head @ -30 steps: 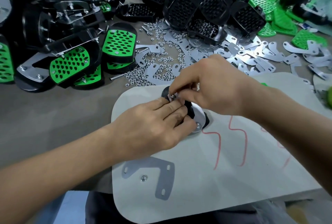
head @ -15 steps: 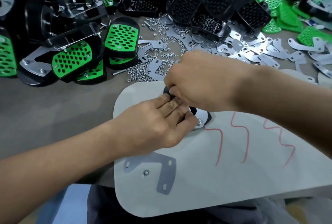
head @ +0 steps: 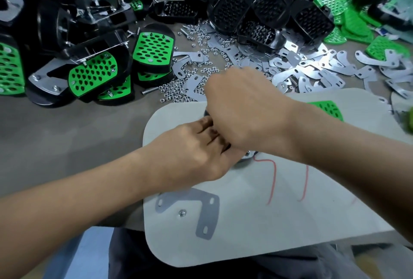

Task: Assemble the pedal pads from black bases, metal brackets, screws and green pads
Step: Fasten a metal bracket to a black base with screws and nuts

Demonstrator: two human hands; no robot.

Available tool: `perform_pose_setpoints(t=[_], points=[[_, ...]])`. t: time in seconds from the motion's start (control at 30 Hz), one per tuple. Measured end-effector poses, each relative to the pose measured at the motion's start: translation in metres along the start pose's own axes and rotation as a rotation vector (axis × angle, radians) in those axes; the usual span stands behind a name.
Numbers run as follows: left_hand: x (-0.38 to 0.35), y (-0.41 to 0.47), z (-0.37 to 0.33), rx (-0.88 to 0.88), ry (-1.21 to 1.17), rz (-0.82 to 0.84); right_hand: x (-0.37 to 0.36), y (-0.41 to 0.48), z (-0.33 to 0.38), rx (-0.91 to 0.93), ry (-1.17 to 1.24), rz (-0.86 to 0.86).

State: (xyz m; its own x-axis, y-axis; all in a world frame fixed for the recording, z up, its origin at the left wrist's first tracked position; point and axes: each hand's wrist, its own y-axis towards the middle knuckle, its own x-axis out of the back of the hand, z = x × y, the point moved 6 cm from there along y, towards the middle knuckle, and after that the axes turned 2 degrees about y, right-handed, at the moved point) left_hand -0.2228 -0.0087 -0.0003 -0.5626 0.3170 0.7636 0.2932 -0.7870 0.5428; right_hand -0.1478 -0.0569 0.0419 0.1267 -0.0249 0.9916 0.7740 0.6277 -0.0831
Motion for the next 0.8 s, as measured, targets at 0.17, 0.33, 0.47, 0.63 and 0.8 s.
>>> perform_pose_setpoints(t=[0.17,0.33,0.47,0.63,0.8], points=[[-0.004,-0.001,0.000,-0.006,0.004,0.045,0.005,0.007,-0.019,0.015,0.095,0.117],[-0.004,-0.002,0.001,0.008,0.016,0.027,0.009,0.008,-0.001,0.144,0.010,0.096],[0.001,0.001,0.001,0.008,0.021,0.020,0.010,0.006,0.004,0.084,-0.008,0.065],[0.000,0.000,0.002,0.006,0.003,0.076,0.003,0.010,0.012,-0.005,-0.102,0.073],[-0.003,0.000,0.001,-0.004,-0.020,0.113,0.010,0.008,0.005,0.123,-0.220,0.215]])
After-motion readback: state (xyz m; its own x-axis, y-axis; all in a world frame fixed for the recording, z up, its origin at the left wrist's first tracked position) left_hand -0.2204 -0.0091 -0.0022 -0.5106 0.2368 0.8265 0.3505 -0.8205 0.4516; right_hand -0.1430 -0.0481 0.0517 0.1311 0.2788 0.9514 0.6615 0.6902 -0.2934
